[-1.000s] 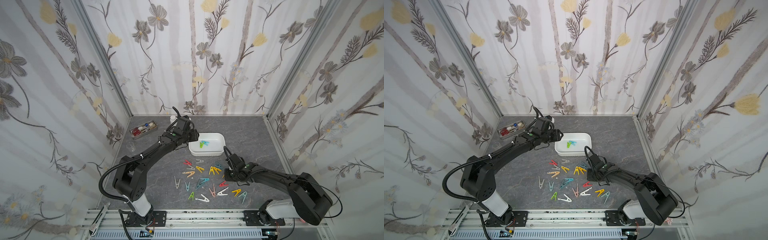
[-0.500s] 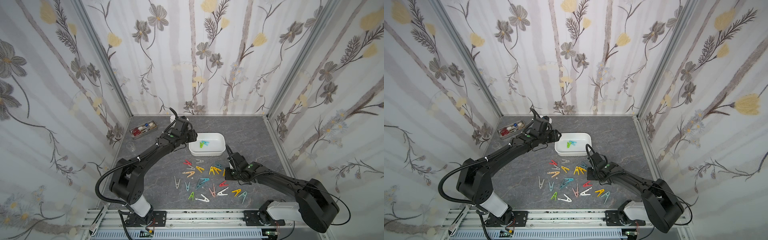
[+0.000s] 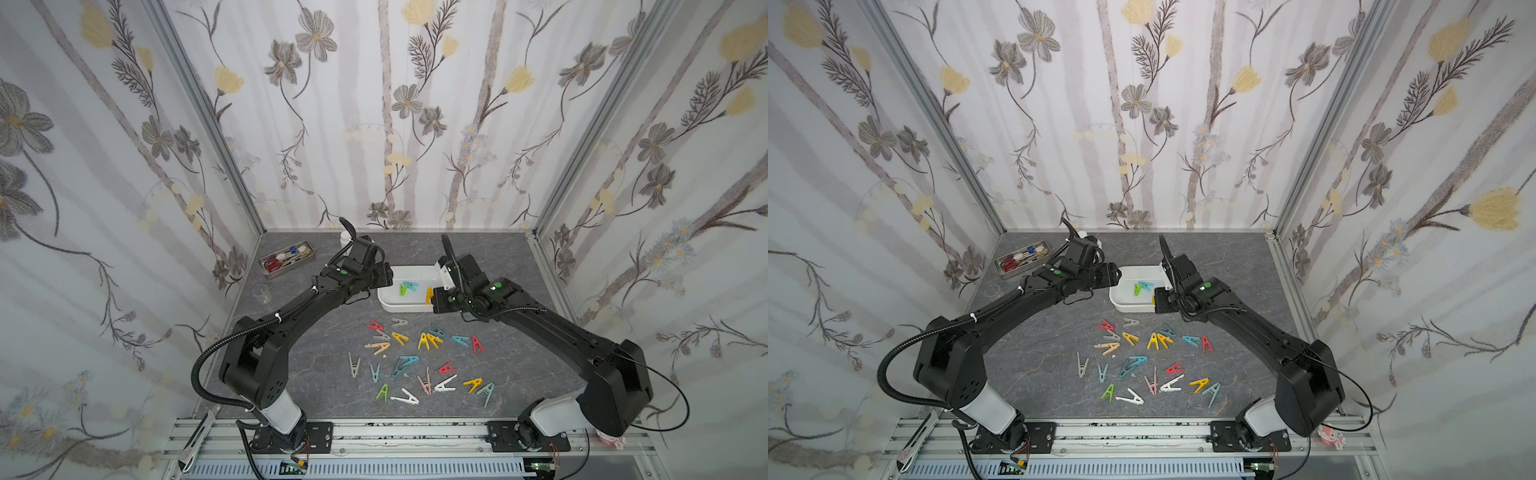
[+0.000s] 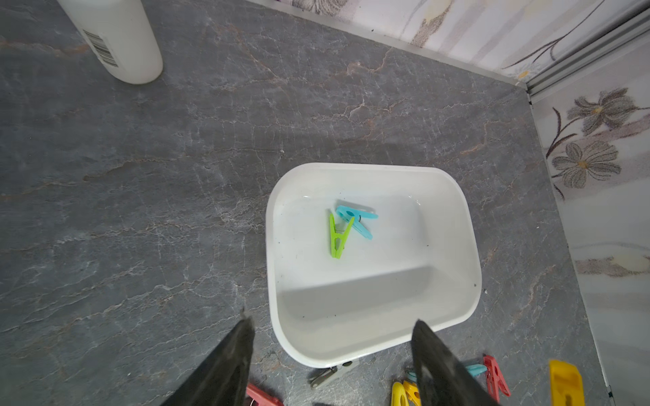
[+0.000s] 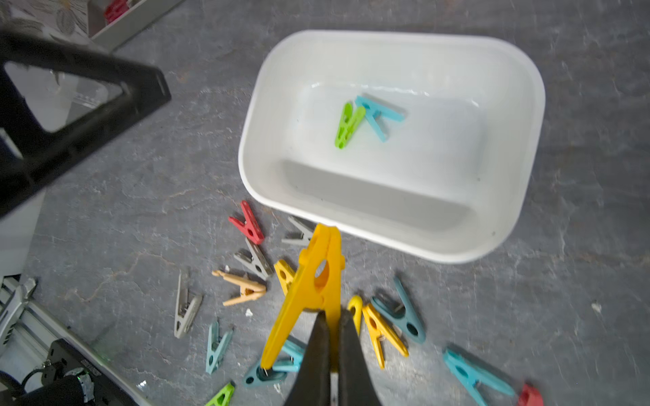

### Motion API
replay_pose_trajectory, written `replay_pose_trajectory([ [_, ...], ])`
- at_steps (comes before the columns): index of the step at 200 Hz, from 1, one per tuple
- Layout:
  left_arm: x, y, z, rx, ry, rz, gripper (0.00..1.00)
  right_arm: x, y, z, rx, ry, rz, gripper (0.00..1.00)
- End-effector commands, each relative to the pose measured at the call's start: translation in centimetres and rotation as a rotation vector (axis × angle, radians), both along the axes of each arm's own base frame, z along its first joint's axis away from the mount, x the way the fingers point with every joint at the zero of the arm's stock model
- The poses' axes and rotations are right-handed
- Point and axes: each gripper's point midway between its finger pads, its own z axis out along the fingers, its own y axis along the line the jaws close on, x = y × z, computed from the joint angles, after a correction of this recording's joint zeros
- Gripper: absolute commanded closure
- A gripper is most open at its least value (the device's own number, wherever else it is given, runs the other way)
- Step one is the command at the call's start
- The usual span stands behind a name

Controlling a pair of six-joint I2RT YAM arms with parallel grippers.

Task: Put the clothespins into the storage box
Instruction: Place the clothespin in the storage box.

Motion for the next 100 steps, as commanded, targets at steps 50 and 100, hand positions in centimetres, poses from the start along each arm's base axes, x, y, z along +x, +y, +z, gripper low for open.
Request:
replay_pose_trajectory([
  [50, -3.5, 4.4, -2.9, 0.106, 0.097, 0.125, 0.26, 6.0, 1.0, -5.3, -0.070, 0.041, 0.077, 1.00],
  [100, -5.7, 5.4, -3.2, 0.055, 0.120, 0.153, 0.25, 9.2, -1.0, -8.9, -0.111, 0.055, 0.026, 0.98],
])
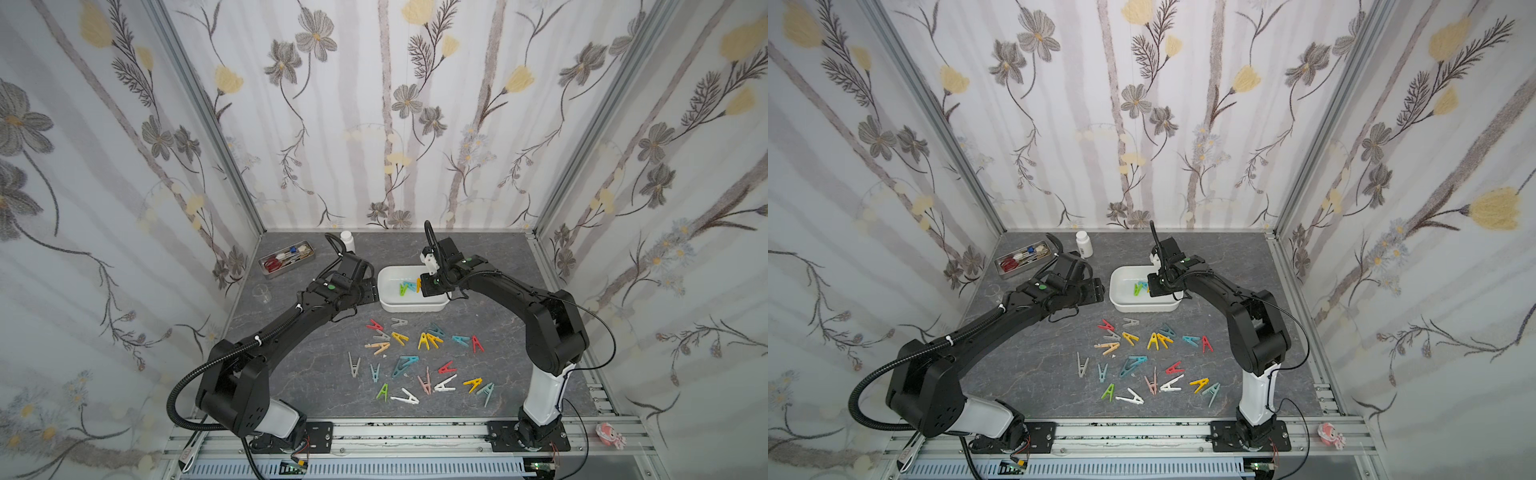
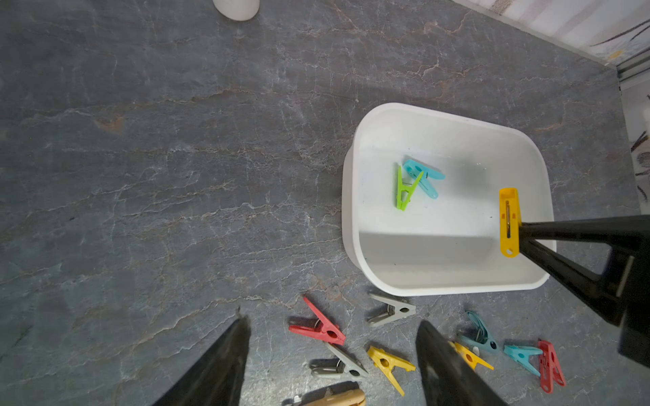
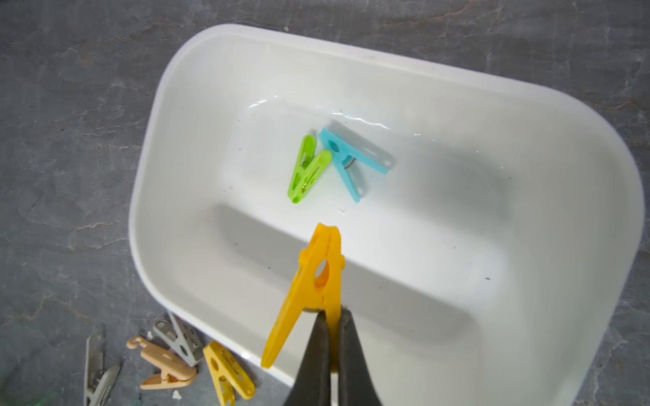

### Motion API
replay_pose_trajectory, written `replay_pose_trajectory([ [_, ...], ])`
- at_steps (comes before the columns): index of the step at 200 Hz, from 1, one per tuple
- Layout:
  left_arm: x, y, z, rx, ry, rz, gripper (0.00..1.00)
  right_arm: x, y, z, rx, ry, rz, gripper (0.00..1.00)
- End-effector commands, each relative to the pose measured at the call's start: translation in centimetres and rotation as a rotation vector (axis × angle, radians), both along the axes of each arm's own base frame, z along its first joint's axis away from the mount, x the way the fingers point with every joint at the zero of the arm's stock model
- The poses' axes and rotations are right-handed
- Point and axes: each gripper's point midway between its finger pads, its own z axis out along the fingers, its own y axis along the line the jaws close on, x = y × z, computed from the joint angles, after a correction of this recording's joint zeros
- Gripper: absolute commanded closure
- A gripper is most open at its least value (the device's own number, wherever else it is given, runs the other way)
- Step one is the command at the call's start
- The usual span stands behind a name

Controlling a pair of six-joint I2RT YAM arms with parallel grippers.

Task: Put the clothespins into the storage box
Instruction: Place the clothespin in the storage box.

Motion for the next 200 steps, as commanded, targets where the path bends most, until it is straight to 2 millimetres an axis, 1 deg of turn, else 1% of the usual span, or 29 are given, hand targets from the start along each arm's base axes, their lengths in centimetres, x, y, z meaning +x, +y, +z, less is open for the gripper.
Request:
replay_pose_trajectory([
  [1, -0.6, 0.5, -0.2, -0.018, 0.015, 0.034, 0.25, 1.9, -0.5, -0.8, -0.003, -0.027, -0.004, 0.98],
  [26, -1.5, 1.3, -1.4, 0.003, 0.060, 0.054, 0.25, 2.1, -0.7, -2.6, -0.045, -0.002, 0.009, 0.96],
  [41, -2.1, 1.6, -2.0, 0.004, 0.081, 0.059, 0.25, 2.3, -0.9, -3.3, -0.062, 0.000, 0.008, 0.96],
  [52, -2.6, 1.8, -2.5, 0.005, 0.099, 0.060, 0.26, 2.4, -0.9, -3.5, -0.062, 0.000, 0.007, 0.96],
  [88, -3.6, 2.7, -3.1, 0.004, 0.117, 0.074, 0.27, 2.7, -0.4, -4.2, -0.049, 0.013, 0.015, 0.93],
  [114, -3.9, 3.0, -3.2, -0.020, 0.117, 0.080, 0.29, 2.9, -0.1, -4.4, -0.045, 0.016, 0.016, 0.85],
  [131, -3.9, 3.0, -3.3, -0.030, 0.121, 0.080, 0.29, 3.1, 0.0, -4.0, -0.043, 0.015, 0.015, 0.80],
  [154, -4.0, 3.1, -3.7, -0.023, 0.132, 0.077, 0.29, 3.4, 0.0, -3.0, -0.043, -0.001, 0.012, 0.77],
  [178, -4.3, 3.4, -4.1, -0.021, 0.150, 0.076, 0.32, 3.4, 0.2, -1.2, -0.037, -0.023, 0.016, 0.77],
  [200, -4.7, 3.6, -4.5, -0.029, 0.168, 0.074, 0.36, 3.1, 0.7, 1.0, -0.025, -0.057, 0.025, 0.76],
])
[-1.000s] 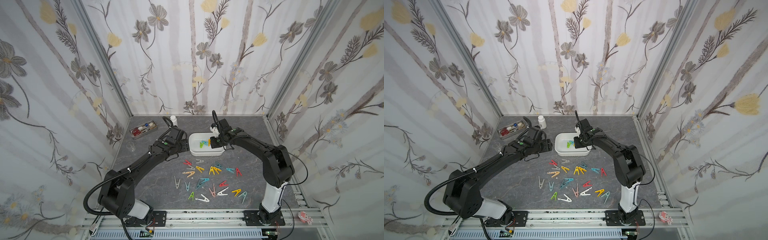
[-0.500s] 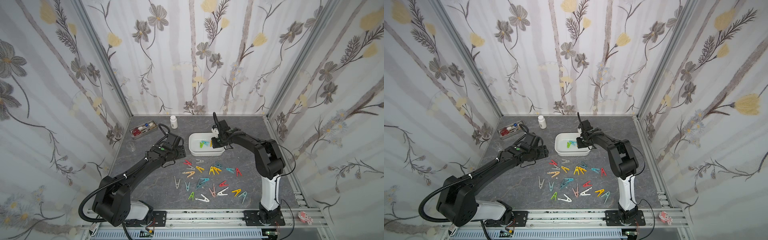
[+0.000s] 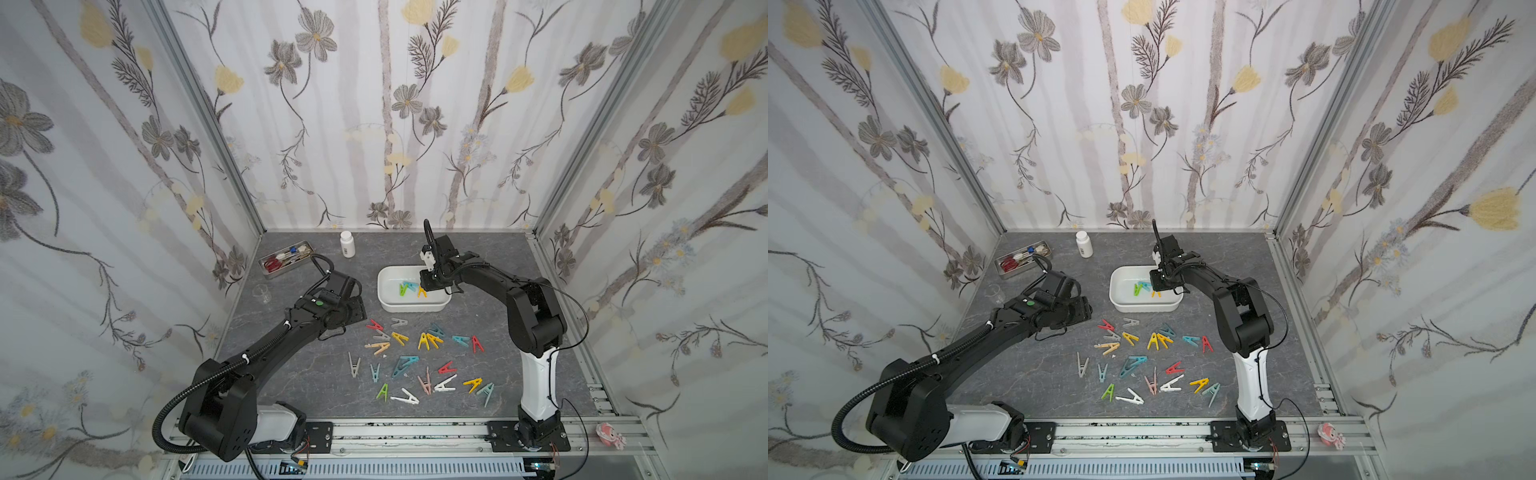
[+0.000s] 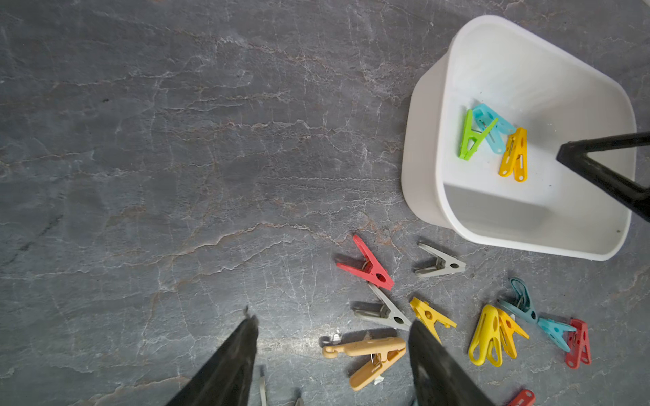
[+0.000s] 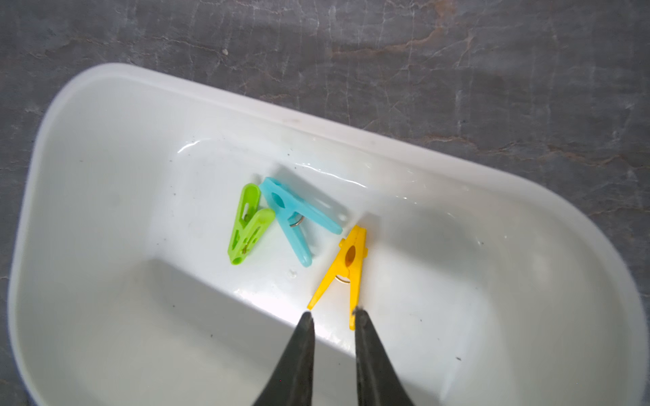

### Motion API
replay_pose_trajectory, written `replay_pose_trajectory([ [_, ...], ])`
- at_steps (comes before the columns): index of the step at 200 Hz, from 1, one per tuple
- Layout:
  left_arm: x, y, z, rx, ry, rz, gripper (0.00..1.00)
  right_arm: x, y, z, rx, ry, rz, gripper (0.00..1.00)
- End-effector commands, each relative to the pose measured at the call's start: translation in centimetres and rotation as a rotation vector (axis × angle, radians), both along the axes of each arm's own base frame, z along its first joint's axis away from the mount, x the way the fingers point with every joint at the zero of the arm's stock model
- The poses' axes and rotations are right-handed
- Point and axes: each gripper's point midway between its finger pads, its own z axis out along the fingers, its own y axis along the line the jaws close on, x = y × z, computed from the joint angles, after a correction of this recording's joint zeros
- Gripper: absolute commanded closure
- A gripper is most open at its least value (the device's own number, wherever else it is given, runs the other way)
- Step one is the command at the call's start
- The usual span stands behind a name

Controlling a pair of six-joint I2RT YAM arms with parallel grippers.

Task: Put the clothespins into the storage box
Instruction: Place the clothespin in the storage box, then pick up the clothespin from the center of the board.

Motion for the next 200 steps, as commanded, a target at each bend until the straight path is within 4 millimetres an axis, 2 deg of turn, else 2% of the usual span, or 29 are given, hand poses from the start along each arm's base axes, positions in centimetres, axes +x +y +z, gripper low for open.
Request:
replay_pose_trajectory([
  [1, -0.4, 0.2, -0.3, -0.016, 0.020, 0.004, 0.36, -0.1, 0.5, 2.6, 0.007, -0.045, 0.020, 0.76],
  [47, -1.8, 1.0, -1.7, -0.010, 0.099, 0.007, 0.42, -2.2, 2.9, 6.0, 0.022, -0.103, 0.081, 0.75],
  [63, -3.1, 1.4, -2.4, 0.006, 0.140, -0.007, 0.44, -3.0, 3.7, 7.0, 0.022, -0.120, 0.101, 0.75],
  [90, -6.0, 2.5, -4.5, 0.029, 0.220, -0.018, 0.50, -4.1, 4.9, 8.5, 0.028, -0.149, 0.126, 0.75],
  [113, -6.8, 1.8, -4.9, 0.026, 0.237, -0.034, 0.53, -4.7, 5.8, 8.6, 0.042, -0.153, 0.133, 0.76],
  [129, -7.6, 1.9, -6.1, 0.040, 0.281, -0.011, 0.57, -5.0, 6.4, 8.3, 0.050, -0.146, 0.144, 0.76],
  [167, -9.4, 0.8, -8.0, 0.013, 0.328, 0.005, 0.59, -5.3, 6.5, 7.9, 0.052, -0.136, 0.154, 0.76],
  [200, -9.8, 0.7, -8.3, 0.037, 0.328, 0.014, 0.59, -5.6, 6.8, 7.4, 0.065, -0.131, 0.169, 0.76],
])
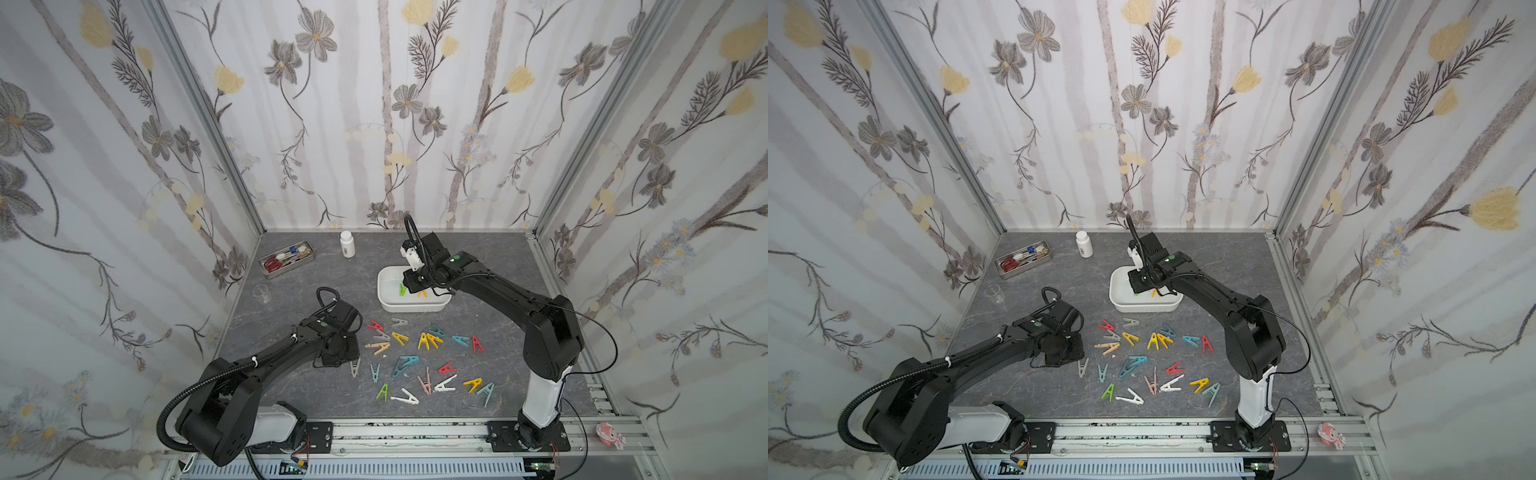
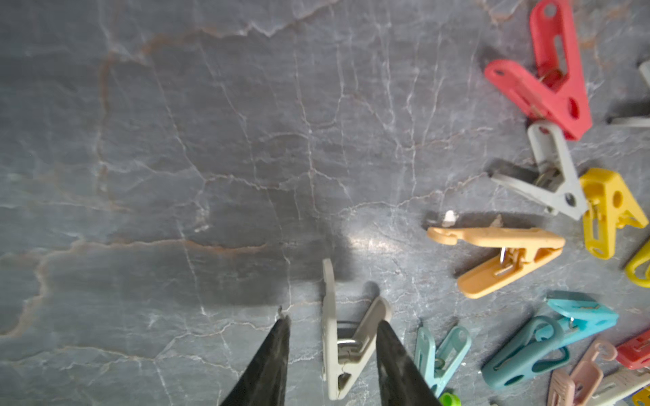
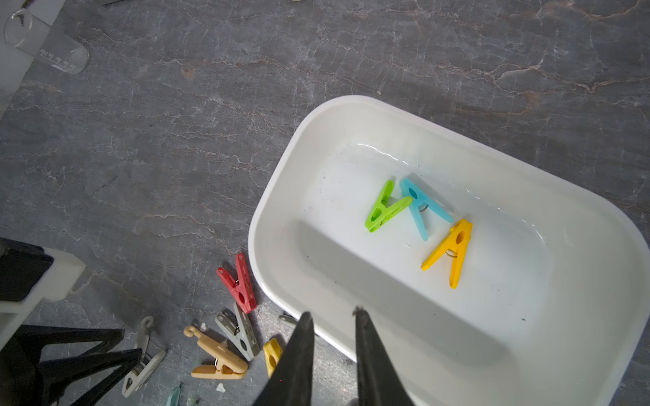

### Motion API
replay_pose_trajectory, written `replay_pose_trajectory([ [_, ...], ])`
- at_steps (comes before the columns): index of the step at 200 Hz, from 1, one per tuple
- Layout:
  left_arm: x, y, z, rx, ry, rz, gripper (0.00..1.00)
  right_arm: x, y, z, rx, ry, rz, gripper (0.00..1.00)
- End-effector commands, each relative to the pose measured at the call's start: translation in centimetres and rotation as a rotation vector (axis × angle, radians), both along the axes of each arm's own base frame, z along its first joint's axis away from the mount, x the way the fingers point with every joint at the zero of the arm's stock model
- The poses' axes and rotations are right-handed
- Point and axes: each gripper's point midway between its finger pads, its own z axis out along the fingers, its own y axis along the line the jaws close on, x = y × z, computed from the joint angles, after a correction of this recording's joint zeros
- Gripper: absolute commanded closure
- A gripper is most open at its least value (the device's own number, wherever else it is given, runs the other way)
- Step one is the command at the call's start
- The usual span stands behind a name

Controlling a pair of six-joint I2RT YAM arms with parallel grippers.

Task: Put the clothespins into the storage box
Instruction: Pick up the clothespin from the center of the board.

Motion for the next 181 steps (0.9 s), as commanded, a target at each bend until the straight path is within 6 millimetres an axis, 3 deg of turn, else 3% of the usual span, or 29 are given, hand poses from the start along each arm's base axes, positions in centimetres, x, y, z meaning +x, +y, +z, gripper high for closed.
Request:
replay_pose_trajectory([
  [1, 0.4, 0.0, -0.1, 0.007, -0.015, 0.048, 0.59, 0.1, 0.5, 0.2, 0.025, -0.011, 0.013, 0.76],
  [108, -0.5, 0.7, -2.2, 0.041, 0.027, 0.075, 0.67, -0.8, -0.2, -1.1, 0.021, -0.006, 0.020, 0.76],
  [181, -0.4, 0.8, -2.1, 0.051, 0.026, 0.077, 0.85, -1.1, -0.3, -0.7, 0.036, -0.012, 0.014, 0.77],
])
